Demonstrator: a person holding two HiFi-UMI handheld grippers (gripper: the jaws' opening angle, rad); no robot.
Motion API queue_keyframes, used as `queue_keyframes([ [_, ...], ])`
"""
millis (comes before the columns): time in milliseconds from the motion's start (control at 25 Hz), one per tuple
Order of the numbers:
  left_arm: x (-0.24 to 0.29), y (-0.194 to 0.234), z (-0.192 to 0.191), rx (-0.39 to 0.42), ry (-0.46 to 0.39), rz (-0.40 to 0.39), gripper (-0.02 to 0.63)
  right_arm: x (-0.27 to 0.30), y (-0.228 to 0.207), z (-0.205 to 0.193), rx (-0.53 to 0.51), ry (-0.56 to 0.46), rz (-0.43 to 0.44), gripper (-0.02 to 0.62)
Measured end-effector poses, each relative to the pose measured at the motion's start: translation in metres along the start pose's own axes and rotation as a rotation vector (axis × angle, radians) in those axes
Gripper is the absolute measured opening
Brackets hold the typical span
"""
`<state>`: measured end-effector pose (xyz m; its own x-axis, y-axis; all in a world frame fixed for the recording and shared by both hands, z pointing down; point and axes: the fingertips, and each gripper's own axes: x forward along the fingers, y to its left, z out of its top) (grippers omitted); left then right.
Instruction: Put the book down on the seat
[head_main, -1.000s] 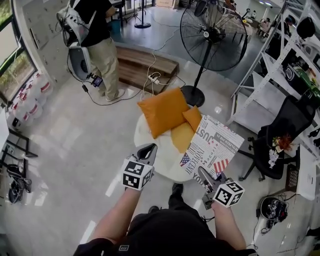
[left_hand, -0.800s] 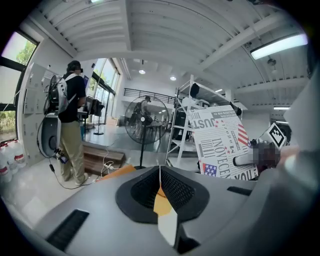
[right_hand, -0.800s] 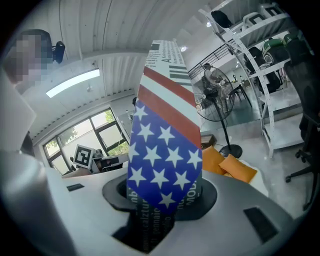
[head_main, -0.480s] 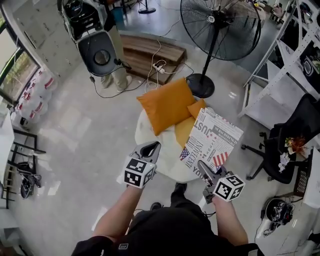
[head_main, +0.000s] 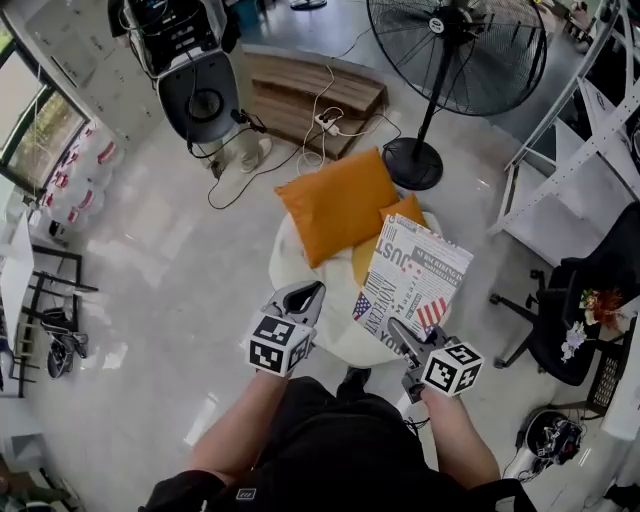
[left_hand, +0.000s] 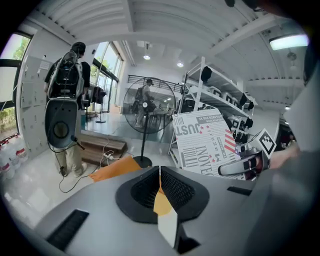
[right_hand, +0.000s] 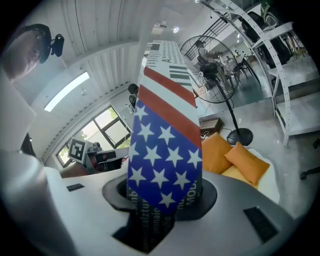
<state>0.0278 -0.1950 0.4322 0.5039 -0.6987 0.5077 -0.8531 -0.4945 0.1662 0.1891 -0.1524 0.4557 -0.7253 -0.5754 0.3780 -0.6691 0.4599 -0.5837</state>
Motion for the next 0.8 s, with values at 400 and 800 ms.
queue_keyframes([
  [400, 0.043, 0.024, -0.019, -0.074, 0.027, -0.043, 0.009, 0.025, -0.038, -0.001, 0.045, 0.058, -0.089, 0.172],
  [800, 0.098, 0.066, -0.063, -0.149, 0.046, -0.047, 0.009, 0.095, -0.070, -0.028, 0.071, 0.158, -0.080, 0.172],
])
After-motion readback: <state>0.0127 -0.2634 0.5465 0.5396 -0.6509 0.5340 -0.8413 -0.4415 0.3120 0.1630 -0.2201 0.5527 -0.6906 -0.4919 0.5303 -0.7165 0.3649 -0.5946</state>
